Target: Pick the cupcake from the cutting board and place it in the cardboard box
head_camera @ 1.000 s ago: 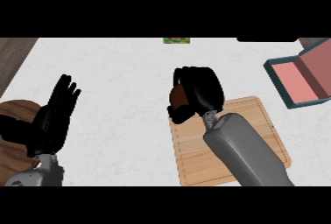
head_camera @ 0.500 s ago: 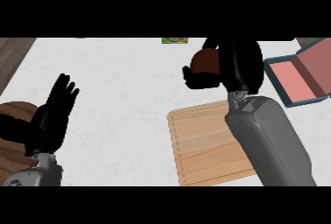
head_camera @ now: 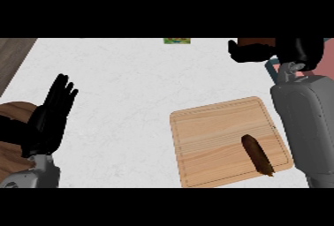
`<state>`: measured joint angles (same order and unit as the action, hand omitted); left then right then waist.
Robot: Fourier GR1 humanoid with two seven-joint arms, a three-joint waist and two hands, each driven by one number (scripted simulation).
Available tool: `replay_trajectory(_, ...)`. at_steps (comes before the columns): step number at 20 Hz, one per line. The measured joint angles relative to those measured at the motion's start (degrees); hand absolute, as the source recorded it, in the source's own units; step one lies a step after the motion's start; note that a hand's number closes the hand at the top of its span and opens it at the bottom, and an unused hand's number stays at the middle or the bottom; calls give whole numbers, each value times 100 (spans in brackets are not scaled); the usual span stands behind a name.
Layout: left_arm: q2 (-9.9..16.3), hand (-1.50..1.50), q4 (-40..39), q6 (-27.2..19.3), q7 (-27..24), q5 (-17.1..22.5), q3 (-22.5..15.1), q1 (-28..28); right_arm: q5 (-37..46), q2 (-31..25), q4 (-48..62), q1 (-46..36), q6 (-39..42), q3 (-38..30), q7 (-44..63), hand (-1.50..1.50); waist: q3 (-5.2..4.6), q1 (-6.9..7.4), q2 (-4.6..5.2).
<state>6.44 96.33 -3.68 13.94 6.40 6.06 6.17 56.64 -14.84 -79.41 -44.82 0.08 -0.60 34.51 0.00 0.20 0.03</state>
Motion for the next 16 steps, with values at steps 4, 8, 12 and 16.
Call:
replay_trajectory(4, -6, 0, -56, 36, -44, 20, 8, 21, 49, -344, 711, -127, -364, -371, -405, 150, 0, 30, 11)
replay_trajectory(8, -55, 0, 16, -35, 82, -24, -62, 76, 242, -714, 1558, -219, -773, -592, -825, 150, 3, 53, 21)
replay_trajectory(12, -101, 0, -46, -77, 9, -83, -90, 112, 238, -1159, 2562, -381, -1114, -881, -1482, 150, 4, 81, 36)
replay_trajectory(16, -112, 0, -120, -50, -63, -66, -80, 144, 346, -1358, 3563, -548, -1502, -995, -1976, 150, 4, 108, 46)
